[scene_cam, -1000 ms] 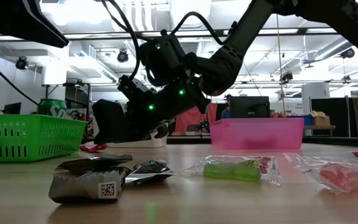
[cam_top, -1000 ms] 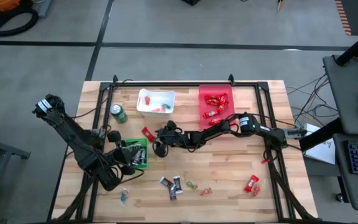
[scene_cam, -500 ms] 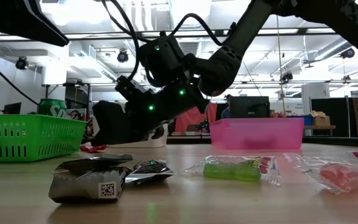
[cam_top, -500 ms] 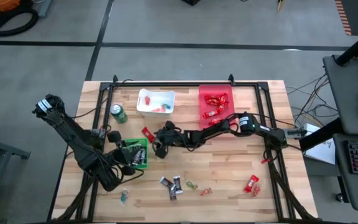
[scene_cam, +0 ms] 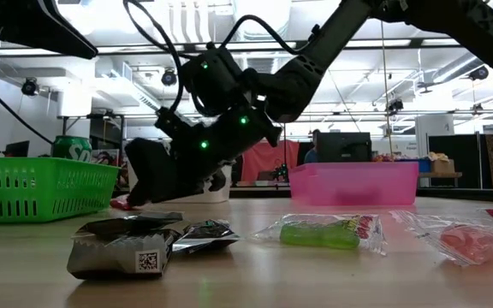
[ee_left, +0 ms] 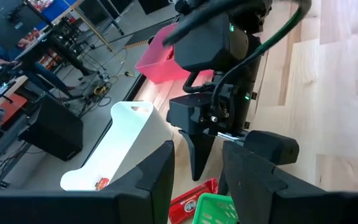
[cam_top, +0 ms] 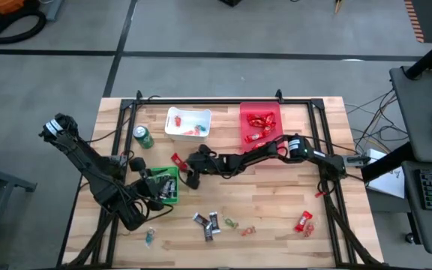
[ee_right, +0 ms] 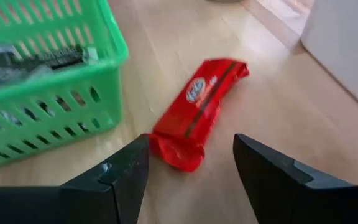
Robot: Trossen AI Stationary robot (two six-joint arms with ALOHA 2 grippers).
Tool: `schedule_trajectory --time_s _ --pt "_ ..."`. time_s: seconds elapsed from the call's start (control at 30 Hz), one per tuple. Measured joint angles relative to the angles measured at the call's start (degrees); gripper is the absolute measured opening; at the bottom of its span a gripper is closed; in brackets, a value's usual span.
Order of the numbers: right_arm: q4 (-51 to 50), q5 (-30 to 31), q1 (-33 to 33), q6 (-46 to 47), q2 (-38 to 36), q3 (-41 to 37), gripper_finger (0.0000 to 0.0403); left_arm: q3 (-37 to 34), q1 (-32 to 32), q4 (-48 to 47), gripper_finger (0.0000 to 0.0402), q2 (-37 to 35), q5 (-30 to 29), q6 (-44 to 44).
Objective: Organize candy in baskets
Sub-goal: Put the red chocolate into the pink bin
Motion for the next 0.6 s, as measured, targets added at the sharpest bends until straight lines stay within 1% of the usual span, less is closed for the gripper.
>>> schedule_trajectory --time_s 0.07,0.13,0.23,0.4,0.6 --pt "0.2 -0.1 0.0 0.0 0.0 0.3 0.0218 0.0 0.0 0.0 0.0121 0.0 0.0 0.0" --pt "-0.1 -1.4 -0.1 0.0 0.0 0.5 0.0203 0.0 0.0 0.1 0.0121 0.0 0.0 0.0" --pt "-0.1 -3.0 -0.3 0.1 0.0 0.5 0.0167 0.0 0.0 0.3 0.0121 0.0 0.0 0.0" --pt "-0.6 -3.0 -0.3 0.1 0.0 0.5 0.0099 0.0 0.0 0.8 0.0121 0.0 0.0 0.0" --pt "-1.0 -3.0 -0.3 0.1 0.0 0.5 0.0027 0.0 0.0 0.9 0.0121 0.0 0.0 0.0"
